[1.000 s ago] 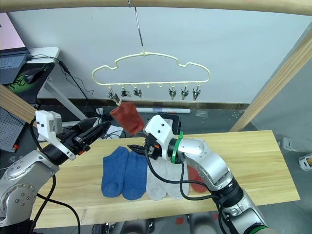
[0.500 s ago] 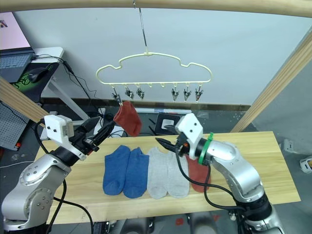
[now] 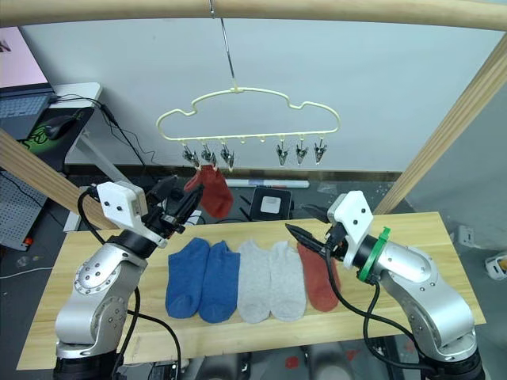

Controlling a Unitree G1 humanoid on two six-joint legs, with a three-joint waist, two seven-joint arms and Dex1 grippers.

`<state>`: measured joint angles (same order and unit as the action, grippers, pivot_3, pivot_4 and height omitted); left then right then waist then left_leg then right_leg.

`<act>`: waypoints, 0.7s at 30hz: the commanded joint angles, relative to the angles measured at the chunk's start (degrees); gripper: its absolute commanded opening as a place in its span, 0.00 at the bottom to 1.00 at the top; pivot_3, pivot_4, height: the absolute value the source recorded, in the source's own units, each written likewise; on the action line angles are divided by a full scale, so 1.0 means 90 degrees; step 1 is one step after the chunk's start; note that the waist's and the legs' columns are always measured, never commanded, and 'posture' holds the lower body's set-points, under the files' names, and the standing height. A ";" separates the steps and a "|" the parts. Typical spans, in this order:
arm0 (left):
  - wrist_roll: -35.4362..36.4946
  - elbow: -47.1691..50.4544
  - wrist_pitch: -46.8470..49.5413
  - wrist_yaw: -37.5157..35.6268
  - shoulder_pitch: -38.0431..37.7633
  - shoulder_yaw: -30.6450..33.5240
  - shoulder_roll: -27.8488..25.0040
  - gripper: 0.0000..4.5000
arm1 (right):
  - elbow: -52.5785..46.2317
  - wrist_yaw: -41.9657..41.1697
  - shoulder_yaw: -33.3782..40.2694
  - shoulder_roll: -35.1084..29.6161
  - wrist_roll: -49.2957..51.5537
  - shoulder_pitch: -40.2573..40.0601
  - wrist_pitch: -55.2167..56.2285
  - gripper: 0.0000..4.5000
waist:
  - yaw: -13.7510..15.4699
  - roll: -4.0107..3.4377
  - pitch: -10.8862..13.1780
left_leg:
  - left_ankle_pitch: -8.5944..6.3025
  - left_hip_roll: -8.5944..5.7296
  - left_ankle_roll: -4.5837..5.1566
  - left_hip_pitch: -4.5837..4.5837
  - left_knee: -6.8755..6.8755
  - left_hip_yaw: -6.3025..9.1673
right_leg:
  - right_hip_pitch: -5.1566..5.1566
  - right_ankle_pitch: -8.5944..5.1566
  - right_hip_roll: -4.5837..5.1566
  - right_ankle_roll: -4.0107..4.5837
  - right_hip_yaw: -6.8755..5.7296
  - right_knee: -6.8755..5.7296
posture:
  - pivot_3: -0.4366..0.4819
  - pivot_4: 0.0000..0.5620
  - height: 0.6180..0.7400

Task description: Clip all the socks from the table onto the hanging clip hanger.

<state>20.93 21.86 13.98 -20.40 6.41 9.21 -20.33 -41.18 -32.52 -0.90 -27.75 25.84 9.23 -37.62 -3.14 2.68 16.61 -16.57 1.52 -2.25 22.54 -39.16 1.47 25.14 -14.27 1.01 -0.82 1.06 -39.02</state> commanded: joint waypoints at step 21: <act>-0.0536 -0.1440 -0.1195 0.0274 0.0943 -0.0235 0.0887 0.67 | -0.0230 0.0143 0.0321 -0.0389 0.0118 0.0170 0.0373 0.54 | -0.0043 -0.0023 -0.0054 | 0.0004 -0.0004 0.0007 0.0000 -0.0006 -0.0002 | -0.0009 0.0001 -0.0003 0.0001 -0.0005 0.0000 | 0.28 0.42 1.00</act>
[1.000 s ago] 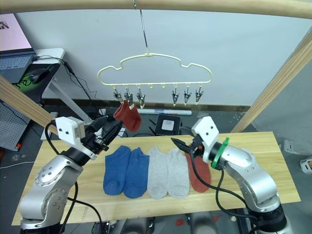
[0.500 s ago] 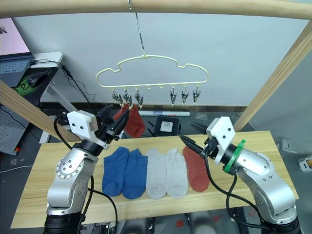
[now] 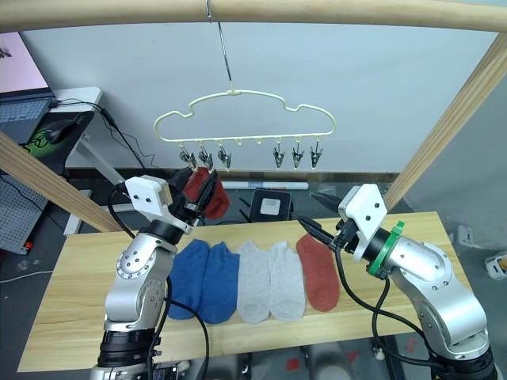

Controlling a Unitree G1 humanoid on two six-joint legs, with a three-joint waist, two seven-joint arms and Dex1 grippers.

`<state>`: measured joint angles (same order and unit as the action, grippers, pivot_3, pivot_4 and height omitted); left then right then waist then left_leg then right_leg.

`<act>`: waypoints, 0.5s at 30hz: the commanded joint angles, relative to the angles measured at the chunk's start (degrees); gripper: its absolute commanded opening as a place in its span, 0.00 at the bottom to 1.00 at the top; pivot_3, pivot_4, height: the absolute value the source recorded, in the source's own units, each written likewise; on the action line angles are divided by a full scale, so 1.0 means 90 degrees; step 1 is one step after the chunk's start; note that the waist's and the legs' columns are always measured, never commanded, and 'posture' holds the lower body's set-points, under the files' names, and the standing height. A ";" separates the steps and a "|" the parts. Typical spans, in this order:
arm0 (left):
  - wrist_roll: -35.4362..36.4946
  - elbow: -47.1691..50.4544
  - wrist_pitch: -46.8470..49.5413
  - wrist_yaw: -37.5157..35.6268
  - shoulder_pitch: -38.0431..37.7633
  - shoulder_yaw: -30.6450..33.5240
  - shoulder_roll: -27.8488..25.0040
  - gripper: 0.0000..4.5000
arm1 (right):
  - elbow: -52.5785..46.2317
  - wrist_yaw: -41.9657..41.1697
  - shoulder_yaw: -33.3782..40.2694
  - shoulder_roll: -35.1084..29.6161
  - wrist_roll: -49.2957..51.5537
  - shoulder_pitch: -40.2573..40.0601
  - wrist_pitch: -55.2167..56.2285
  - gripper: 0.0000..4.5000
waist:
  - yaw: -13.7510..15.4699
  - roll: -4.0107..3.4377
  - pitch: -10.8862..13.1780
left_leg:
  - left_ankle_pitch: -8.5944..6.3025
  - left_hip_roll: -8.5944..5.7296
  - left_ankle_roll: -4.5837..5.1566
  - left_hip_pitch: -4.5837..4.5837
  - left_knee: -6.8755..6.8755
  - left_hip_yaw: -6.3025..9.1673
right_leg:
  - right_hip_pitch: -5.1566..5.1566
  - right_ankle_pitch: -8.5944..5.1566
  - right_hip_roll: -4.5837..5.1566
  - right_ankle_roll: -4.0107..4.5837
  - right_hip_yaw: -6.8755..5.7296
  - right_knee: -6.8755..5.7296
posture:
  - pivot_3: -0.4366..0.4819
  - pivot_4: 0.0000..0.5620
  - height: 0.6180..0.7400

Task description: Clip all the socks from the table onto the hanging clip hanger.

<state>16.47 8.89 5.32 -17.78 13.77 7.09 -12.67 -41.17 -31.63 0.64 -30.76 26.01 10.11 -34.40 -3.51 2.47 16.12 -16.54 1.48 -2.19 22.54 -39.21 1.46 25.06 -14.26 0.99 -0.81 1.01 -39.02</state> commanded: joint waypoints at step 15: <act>-0.0100 -0.0684 -0.0566 -0.0198 0.0607 -0.0028 0.0043 0.67 | -0.0316 -0.0151 0.0165 -0.0092 0.0174 0.0007 0.0365 0.54 | -0.0108 -0.0001 0.0000 | 0.0000 -0.0001 0.0001 0.0002 -0.0008 -0.0001 | -0.0003 0.0001 -0.0006 -0.0001 0.0000 0.0000 | 0.26 0.43 1.00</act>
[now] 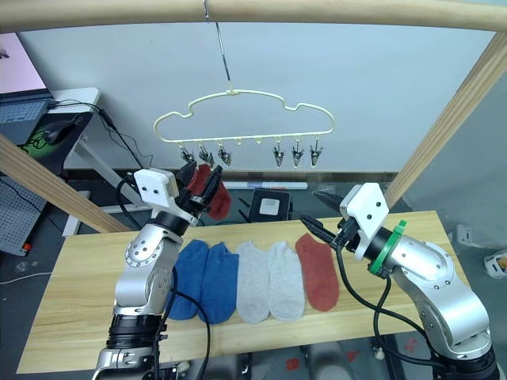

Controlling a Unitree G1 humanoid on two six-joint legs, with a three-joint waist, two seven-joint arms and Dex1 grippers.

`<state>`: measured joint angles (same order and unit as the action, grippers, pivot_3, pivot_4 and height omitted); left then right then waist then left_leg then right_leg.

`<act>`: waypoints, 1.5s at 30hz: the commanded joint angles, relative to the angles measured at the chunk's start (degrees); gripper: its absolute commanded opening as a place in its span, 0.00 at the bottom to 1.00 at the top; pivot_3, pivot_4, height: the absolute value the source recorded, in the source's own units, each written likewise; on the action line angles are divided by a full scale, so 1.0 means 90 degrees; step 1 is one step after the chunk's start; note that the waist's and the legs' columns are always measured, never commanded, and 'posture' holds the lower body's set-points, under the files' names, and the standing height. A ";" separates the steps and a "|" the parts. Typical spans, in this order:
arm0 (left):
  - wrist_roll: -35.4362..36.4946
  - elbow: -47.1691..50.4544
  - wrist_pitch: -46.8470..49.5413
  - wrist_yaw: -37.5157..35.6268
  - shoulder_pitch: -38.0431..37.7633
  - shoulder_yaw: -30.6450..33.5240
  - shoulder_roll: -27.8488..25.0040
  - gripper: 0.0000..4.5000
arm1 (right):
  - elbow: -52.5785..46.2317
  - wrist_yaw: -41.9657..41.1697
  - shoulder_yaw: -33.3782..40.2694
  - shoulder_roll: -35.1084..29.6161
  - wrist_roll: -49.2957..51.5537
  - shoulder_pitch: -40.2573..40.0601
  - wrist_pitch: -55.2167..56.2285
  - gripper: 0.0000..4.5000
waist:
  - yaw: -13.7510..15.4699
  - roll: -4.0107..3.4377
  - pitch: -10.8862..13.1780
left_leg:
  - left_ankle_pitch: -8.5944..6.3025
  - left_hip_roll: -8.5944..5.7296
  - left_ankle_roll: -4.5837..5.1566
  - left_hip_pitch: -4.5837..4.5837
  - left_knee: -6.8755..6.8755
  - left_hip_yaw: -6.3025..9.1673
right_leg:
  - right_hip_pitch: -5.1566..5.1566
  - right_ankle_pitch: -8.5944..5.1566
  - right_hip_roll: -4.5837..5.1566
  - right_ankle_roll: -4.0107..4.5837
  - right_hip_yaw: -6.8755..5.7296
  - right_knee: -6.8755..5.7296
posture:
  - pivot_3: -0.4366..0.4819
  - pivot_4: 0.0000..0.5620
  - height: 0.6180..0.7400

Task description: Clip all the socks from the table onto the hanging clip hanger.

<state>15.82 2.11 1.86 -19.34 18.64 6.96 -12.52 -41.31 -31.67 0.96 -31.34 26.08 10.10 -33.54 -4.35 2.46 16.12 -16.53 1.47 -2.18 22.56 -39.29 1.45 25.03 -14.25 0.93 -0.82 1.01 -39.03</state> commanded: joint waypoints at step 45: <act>-0.0072 0.0061 -0.0052 0.0492 0.0285 0.0146 0.0051 0.34 | -0.0031 -0.0363 0.0005 -0.0144 0.0216 -0.0015 0.0502 0.55 | -0.0048 0.0000 0.0000 | 0.0000 0.0002 0.0003 0.0017 -0.0068 0.0005 | -0.0013 0.0015 -0.0024 -0.0019 0.0004 -0.0001 | 0.27 0.43 1.00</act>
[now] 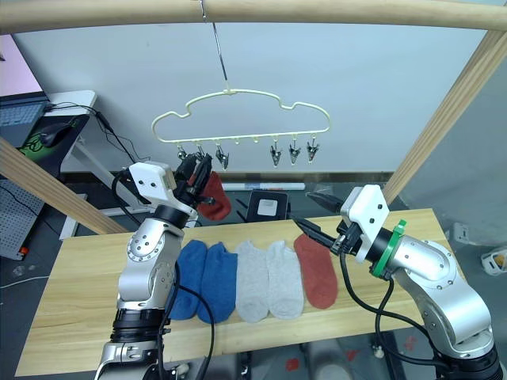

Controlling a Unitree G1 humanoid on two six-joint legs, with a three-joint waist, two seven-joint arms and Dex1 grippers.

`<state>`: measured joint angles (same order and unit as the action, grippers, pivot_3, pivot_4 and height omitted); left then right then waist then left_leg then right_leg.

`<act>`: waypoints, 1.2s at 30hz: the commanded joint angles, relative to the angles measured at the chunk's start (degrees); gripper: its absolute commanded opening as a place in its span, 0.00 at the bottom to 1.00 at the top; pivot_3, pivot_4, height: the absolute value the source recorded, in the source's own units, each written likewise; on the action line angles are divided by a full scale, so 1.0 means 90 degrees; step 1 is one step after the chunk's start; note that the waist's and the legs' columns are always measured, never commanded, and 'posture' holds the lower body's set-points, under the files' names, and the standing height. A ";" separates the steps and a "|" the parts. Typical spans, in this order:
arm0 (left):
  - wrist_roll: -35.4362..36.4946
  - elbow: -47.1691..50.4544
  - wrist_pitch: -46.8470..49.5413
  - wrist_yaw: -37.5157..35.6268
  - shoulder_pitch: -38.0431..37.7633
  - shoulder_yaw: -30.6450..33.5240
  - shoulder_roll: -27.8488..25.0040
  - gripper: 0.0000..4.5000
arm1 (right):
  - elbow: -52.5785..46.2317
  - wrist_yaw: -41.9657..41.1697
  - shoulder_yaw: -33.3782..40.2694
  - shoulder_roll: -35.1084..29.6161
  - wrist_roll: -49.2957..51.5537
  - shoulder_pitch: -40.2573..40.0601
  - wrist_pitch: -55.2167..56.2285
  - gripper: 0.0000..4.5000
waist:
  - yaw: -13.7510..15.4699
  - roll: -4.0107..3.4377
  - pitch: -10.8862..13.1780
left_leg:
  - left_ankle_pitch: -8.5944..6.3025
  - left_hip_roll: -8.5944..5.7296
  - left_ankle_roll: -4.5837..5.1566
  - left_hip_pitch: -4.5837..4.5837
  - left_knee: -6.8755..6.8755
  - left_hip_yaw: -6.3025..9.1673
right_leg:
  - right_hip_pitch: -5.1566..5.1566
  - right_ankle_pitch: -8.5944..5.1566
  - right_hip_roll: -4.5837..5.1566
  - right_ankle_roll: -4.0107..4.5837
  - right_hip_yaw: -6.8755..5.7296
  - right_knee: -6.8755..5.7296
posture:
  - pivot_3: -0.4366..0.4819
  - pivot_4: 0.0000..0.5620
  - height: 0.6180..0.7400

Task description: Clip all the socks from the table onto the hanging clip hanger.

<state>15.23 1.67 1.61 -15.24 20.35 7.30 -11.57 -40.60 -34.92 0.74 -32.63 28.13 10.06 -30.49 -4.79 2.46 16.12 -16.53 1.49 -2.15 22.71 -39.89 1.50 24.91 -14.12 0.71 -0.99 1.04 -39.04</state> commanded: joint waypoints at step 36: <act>0.0068 0.0234 0.0328 0.0064 0.0236 0.0123 -0.0048 0.03 | -0.0069 0.0104 -0.0079 0.0041 -0.0112 0.0028 0.0158 0.55 | 0.0001 0.0000 0.0000 | 0.0000 0.0001 0.0000 -0.0001 0.0000 -0.0001 | 0.0000 0.0001 -0.0001 0.0000 0.0001 0.0001 | 0.27 0.43 1.00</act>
<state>15.48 1.70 4.66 -14.52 22.60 7.79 -11.66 -40.21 -34.33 -0.18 -32.45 27.59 10.09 -30.48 -4.78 2.46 16.12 -16.53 1.50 -2.15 22.70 -39.90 1.49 24.91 -14.11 0.71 -0.99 1.05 -39.03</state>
